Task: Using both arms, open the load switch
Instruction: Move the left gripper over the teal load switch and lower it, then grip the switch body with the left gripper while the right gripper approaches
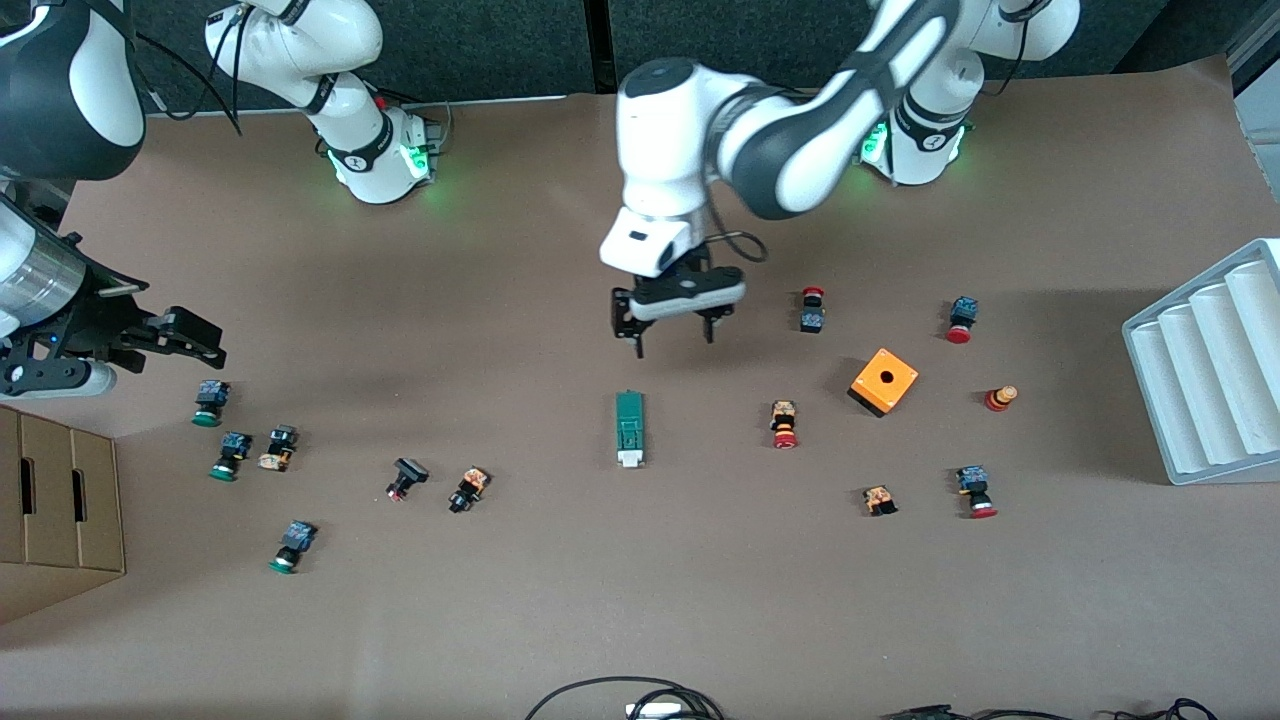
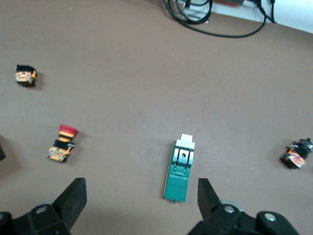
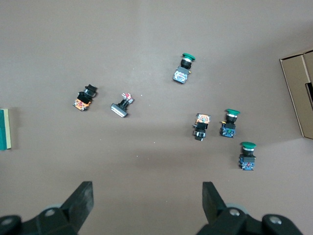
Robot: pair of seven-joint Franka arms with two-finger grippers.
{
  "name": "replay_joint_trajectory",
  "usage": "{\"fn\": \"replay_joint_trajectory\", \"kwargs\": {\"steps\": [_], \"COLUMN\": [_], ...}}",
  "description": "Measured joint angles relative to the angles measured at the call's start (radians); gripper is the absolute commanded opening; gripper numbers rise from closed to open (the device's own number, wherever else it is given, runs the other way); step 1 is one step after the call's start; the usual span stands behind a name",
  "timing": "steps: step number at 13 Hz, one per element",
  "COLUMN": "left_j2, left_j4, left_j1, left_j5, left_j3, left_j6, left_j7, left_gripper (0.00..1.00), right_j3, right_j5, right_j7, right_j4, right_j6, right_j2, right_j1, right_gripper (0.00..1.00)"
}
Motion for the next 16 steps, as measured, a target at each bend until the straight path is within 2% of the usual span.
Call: {"fn": "replay_joint_trajectory", "kwargs": {"steps": [6, 12, 14, 16], "left_j2": [0.17, 0.379, 0.437, 0.482], "left_j4": [-0.004, -0.008, -0.007, 0.009], "left_j1": [-0.102, -0.131, -0.14, -0.166], "left_j5": [0.395, 0.956, 1.049, 1.074], "left_j3": [0.0, 0.001, 0.001, 0.002], "left_j6": [0.004, 0.0, -0.061, -0.113], "left_j7": [-0.213, -0.693, -0.745, -0.789], "left_gripper": [1.0, 1.0, 1.0, 1.0], "right_j3": [0.0, -0.01, -0.019, -0.021], "right_j5": [0.0, 0.0, 0.0, 0.0], "right_j7": [0.0, 0.0, 0.0, 0.0], "right_j4": [0.001, 0.001, 0.001, 0.001], "right_j6": [0.0, 0.009, 0.009, 0.009], "right_j2": [0.0, 0.0, 0.004, 0.022], "right_j1": [0.0, -0.007, -0.015, -0.02], "right_gripper": [1.0, 1.0, 1.0, 1.0]}}
